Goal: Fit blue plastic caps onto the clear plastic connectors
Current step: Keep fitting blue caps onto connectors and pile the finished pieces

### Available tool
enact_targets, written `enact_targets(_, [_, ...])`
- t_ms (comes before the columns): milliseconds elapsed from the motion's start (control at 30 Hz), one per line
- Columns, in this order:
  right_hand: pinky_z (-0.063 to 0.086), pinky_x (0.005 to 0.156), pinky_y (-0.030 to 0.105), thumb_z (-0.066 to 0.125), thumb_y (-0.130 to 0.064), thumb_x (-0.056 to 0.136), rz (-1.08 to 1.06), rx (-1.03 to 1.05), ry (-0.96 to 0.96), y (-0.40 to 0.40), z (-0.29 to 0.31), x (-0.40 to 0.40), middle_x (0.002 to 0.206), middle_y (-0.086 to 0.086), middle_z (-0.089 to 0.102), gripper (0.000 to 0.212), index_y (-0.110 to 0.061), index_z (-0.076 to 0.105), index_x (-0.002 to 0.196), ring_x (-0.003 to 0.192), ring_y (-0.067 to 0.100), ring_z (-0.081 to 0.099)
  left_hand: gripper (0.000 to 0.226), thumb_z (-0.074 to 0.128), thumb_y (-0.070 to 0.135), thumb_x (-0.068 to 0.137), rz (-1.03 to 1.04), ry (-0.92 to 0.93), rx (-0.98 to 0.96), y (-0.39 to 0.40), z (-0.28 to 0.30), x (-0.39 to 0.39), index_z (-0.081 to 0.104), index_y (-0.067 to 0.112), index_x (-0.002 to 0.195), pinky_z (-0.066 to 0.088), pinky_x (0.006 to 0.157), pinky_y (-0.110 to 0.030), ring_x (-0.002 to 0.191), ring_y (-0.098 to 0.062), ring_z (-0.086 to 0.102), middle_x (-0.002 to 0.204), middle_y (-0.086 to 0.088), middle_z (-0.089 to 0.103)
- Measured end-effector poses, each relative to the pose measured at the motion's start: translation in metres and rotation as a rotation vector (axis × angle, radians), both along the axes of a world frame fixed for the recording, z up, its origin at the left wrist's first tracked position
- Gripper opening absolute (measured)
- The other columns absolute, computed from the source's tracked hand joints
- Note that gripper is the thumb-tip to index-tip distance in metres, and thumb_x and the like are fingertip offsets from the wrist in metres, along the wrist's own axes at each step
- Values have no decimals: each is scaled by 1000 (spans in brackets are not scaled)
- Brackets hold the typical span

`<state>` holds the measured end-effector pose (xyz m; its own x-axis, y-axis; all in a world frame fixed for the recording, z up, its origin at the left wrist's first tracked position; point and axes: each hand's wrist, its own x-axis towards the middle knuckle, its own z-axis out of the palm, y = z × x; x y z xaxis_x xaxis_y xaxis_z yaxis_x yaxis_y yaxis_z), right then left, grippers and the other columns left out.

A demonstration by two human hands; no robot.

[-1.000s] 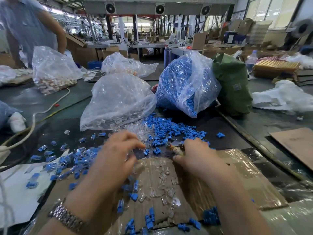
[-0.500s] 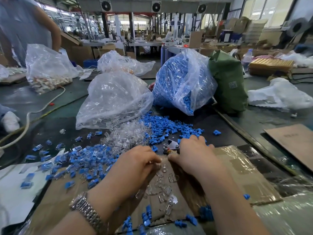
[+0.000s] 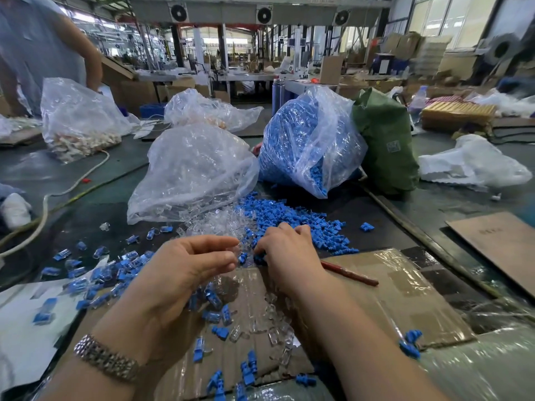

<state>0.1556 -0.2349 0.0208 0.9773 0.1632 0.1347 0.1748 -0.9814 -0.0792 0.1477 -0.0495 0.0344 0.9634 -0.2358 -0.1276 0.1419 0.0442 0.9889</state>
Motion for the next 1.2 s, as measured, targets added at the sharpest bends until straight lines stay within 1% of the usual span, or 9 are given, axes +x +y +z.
enact_targets(233, [32,101,42,56,-21,99,9,21,-36,0,1,4,110,2,63,23,-28,72,114,112,25,52,21,70,2,75,-46,101,-197,-4,-4,1,78,-2,93,61,67,-24,83,-26,76,104,-27,74])
enact_targets(300, [42,98,39,57,-19,99,-11,225,-82,-4,5,0,108,0,68,22,-27,71,113,107,23,59,21,69,1,77,-48,137,-239,-4,-3,1,77,-5,95,61,67,-25,83,-27,76,105,-28,73])
enact_targets(400, [56,87,37,68,-19,96,5,678,-198,-16,13,-11,91,-6,73,7,-23,71,99,88,14,68,21,68,1,78,-38,180,-267,-4,-2,1,76,-6,96,62,66,-26,84,-28,76,106,-28,73])
enact_targets(500, [56,81,29,74,-15,90,133,833,-266,-18,22,-24,83,-11,71,11,-23,68,92,80,6,68,23,68,2,78,-30,197,-278,-4,0,1,75,-6,98,62,67,-26,85,-28,76,106,-27,74])
enact_targets(633, [54,80,31,72,-7,90,243,798,-242,-12,26,-30,85,-8,69,12,-18,67,95,82,8,66,29,68,1,78,-22,185,-284,-7,0,-1,71,-7,105,62,66,-26,81,-27,76,102,-26,74])
enact_targets(833, [55,76,42,66,-4,91,299,730,-186,-7,24,-33,85,-7,67,17,-21,64,94,81,13,65,17,68,4,76,-70,91,-209,-10,1,-5,80,3,88,60,68,-23,84,-24,77,100,-21,76])
enact_targets(1000, [56,75,35,67,-5,91,312,712,-192,-8,25,-35,86,-10,67,19,-24,64,94,82,7,64,18,73,3,77,-90,7,-152,-8,0,-5,79,3,93,61,75,-26,89,-27,76,104,-22,76])
enact_targets(1100, [54,78,21,70,-8,91,296,764,-203,-10,28,-37,90,-13,67,22,-26,64,100,86,3,64,20,74,5,76,-89,-23,-149,-8,0,-5,79,5,95,61,76,-26,93,-30,76,104,-22,75])
enact_targets(1200, [51,83,22,72,-22,91,87,711,-224,-27,32,-36,100,-14,61,21,-28,61,108,90,2,60,21,74,8,74,-80,-34,-177,-8,1,-6,79,6,94,61,76,-27,93,-31,76,104,-23,75])
